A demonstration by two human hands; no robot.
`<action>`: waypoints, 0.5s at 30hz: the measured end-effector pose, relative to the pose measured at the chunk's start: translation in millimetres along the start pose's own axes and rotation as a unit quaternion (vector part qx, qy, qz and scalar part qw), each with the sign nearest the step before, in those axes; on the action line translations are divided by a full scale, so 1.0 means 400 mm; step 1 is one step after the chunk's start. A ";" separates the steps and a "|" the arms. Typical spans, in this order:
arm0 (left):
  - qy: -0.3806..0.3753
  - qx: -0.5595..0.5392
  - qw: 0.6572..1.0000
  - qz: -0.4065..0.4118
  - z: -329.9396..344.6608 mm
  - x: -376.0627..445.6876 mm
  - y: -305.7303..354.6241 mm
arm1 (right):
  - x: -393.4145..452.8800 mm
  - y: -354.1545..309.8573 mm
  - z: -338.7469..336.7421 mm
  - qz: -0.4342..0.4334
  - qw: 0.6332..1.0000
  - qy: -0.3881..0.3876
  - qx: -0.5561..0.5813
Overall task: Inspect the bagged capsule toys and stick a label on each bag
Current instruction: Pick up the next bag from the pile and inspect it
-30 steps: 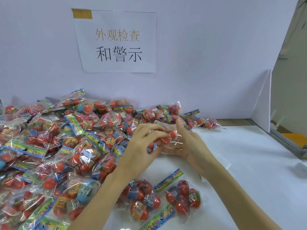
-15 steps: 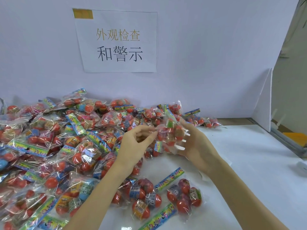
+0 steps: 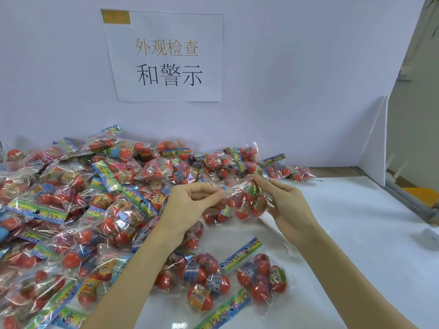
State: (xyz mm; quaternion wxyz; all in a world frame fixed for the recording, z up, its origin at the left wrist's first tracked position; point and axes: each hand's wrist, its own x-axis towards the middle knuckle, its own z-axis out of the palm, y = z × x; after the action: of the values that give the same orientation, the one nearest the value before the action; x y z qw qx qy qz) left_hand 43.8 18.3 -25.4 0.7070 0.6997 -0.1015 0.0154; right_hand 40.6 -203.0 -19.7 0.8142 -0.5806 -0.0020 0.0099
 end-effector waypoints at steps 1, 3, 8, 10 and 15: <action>0.003 -0.029 1.000 -0.006 0.002 -0.001 0.003 | 0.001 0.002 0.003 -0.010 1.000 0.006 0.011; 0.010 -0.062 0.998 -0.012 0.006 -0.002 0.008 | 0.001 0.003 0.008 -0.024 0.999 0.001 0.025; -0.025 0.016 0.999 -0.027 0.007 0.000 -0.004 | 0.000 0.003 0.009 -0.055 0.997 -0.008 -0.056; -0.082 -0.017 0.995 -0.054 0.020 -0.008 -0.005 | -0.001 0.011 0.015 -0.046 0.995 -0.015 -0.084; -0.014 0.003 1.000 -0.009 0.040 -0.012 -0.005 | -0.001 0.005 0.020 -0.036 0.999 -0.010 -0.030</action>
State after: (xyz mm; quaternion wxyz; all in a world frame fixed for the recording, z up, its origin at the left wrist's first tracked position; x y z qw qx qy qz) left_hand 37.6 3.1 -28.0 0.7037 0.7027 -0.1052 -0.0007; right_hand 40.3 -194.7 -18.9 0.7960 -0.6044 -0.0314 -0.0140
